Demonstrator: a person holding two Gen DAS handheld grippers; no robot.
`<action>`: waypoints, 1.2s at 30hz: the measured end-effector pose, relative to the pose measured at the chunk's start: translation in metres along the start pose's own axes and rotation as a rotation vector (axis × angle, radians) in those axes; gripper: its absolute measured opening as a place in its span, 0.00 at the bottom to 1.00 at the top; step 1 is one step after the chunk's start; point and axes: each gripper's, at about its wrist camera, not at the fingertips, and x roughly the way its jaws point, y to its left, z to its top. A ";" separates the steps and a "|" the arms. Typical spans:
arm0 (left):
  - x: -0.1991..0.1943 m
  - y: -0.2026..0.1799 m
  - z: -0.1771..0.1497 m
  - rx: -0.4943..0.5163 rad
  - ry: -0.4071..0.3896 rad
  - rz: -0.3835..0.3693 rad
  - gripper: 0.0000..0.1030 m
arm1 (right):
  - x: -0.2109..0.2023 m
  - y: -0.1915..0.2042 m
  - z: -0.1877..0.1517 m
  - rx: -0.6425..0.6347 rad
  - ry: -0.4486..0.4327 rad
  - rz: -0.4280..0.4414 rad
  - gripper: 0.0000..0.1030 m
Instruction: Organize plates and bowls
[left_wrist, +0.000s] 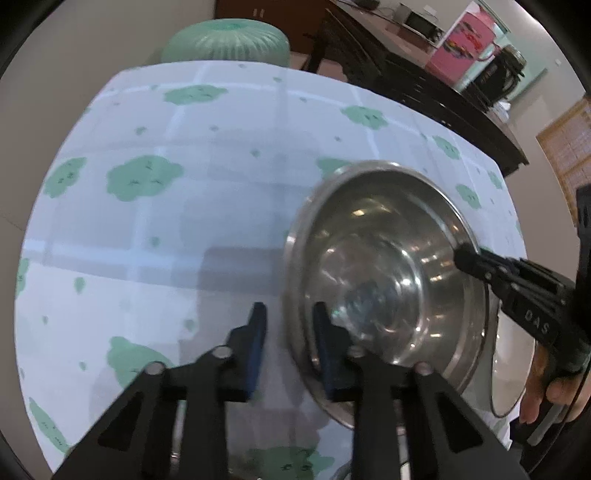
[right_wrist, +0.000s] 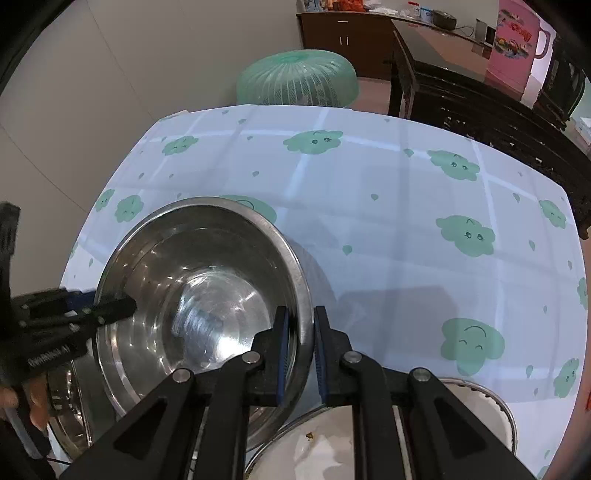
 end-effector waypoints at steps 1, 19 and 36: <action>0.000 -0.001 0.000 0.002 -0.003 -0.009 0.11 | 0.001 0.000 0.000 0.001 0.002 0.005 0.14; -0.102 0.020 -0.021 -0.027 -0.212 -0.011 0.09 | -0.071 0.051 -0.014 -0.006 -0.083 0.057 0.13; -0.172 0.080 -0.123 -0.036 -0.249 0.098 0.12 | -0.139 0.154 -0.098 -0.039 -0.123 0.219 0.13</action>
